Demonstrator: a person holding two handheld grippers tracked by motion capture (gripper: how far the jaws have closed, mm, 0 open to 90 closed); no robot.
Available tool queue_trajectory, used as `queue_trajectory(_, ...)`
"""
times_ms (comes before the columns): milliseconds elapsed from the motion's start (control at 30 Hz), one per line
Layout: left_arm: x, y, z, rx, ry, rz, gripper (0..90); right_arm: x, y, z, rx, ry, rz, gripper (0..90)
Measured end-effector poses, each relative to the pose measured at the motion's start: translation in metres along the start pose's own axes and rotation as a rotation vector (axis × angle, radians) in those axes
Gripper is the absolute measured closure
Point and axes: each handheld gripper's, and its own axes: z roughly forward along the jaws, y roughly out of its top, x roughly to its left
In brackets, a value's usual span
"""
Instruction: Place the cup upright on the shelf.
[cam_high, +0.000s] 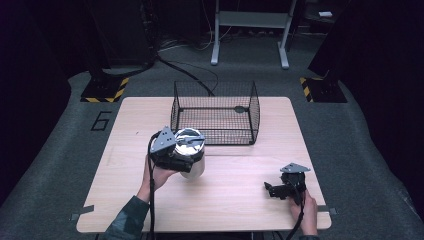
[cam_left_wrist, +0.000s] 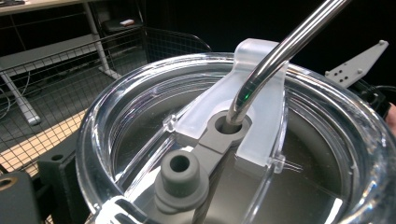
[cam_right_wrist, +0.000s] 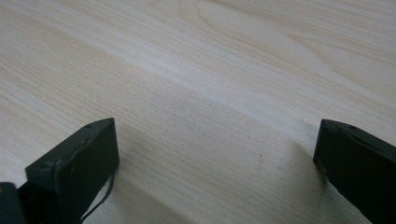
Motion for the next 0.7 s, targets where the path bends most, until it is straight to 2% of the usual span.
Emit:
queue_trajectory(67, 0.002, 0.002, 0.001, 0.002, -0.007, -0.002, 4.0, 0.000, 0.000, 0.000, 0.000, 0.000, 0.000, 0.0)
queue_trajectory(200, 0.006, 0.008, 0.004, -0.012, 0.005, 0.001, 3.9, 0.000, 0.000, 0.000, 0.000, 0.000, 0.000, 0.0)
queue_trajectory(267, 0.007, 0.011, 0.005, -0.013, 0.003, -0.012, 4.0, 0.000, 0.000, 0.000, 0.000, 0.000, 0.000, 0.0)
queue_trajectory(333, 0.010, 0.015, 0.007, -0.009, 0.000, 0.000, 4.0, 0.000, 0.000, 0.000, 0.000, 0.000, 0.000, 0.0)
queue_trajectory(533, 0.015, 0.025, 0.011, -0.025, 0.016, -0.008, 4.0, 0.000, 0.000, 0.000, -0.002, 0.000, -0.002, 0.0)
queue_trajectory(700, 0.022, 0.035, 0.016, -0.022, 0.029, 0.004, 3.9, 0.000, 0.000, 0.000, -0.002, -0.001, -0.002, 0.0)
